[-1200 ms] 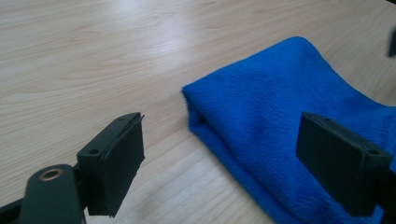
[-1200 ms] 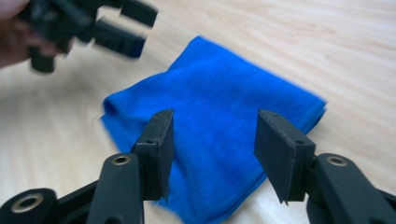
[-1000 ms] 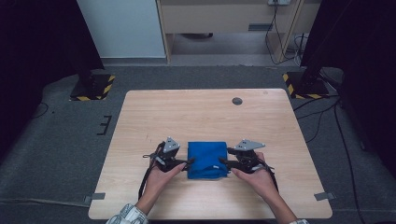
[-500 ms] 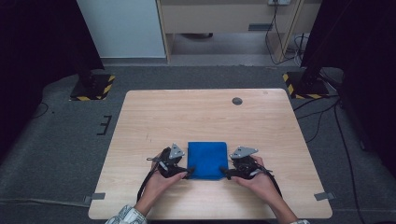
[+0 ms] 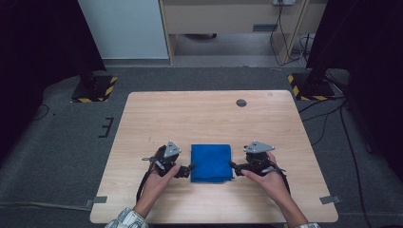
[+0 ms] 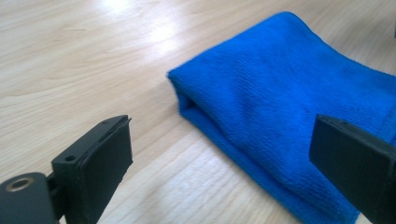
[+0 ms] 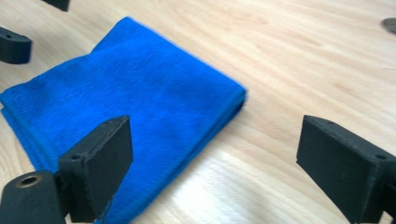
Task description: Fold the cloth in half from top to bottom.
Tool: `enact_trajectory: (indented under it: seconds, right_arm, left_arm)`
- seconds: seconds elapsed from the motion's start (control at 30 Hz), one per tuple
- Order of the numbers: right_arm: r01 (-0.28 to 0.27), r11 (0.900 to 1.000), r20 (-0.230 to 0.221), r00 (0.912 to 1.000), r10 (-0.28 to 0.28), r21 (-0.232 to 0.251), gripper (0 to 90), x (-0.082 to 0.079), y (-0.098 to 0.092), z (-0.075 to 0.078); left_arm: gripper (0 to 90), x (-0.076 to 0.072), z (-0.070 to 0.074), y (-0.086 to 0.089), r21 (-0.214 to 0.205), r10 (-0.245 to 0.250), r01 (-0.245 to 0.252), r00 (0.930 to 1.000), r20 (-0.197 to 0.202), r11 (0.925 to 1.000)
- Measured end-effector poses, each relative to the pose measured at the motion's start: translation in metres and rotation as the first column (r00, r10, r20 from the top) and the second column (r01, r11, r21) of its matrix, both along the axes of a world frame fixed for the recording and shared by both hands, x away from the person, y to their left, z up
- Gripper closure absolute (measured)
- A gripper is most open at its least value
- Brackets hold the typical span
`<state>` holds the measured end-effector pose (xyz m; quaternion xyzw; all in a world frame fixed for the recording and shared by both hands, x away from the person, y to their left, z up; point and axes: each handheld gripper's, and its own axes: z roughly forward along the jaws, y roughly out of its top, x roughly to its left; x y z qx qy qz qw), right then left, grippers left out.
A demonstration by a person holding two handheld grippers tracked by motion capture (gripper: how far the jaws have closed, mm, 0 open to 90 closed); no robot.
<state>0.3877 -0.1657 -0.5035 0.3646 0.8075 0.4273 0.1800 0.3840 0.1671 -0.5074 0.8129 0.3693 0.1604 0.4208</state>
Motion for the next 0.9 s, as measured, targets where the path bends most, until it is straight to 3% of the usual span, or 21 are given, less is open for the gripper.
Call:
enact_trajectory:
  seconds: [0.23, 0.43, 0.8, 0.9]
  right_arm:
    - [0.057, 0.9984, -0.016, 0.9983, -0.057, -0.004, 9.9, 0.006, -0.022, -0.001]
    - [0.099, 0.995, -0.041, 0.9942, -0.1, -0.015, 10.0, 0.012, -0.04, -0.005]
    - [0.145, 0.9879, -0.094, 0.9843, -0.149, -0.055, 11.1, 0.018, -0.056, -0.017]
    - [0.149, 0.9869, -0.108, 0.9819, -0.155, -0.062, 11.7, 0.02, -0.06, -0.02]
  left_arm:
    - [4.9, 0.005, 0.0, 0.012, 0.0, 0.021, -0.021, 0.9998, -0.007, 0.9998]
    - [5.1, 0.011, -0.002, 0.025, 0.025, 0.054, -0.054, 0.9985, -0.012, 0.9982]
    - [5.6, 0.019, -0.008, 0.043, 0.059, 0.099, -0.097, 0.9946, -0.031, 0.9935]
    - [5.6, 0.021, -0.009, 0.047, 0.08, 0.106, -0.105, 0.9942, -0.015, 0.9913]
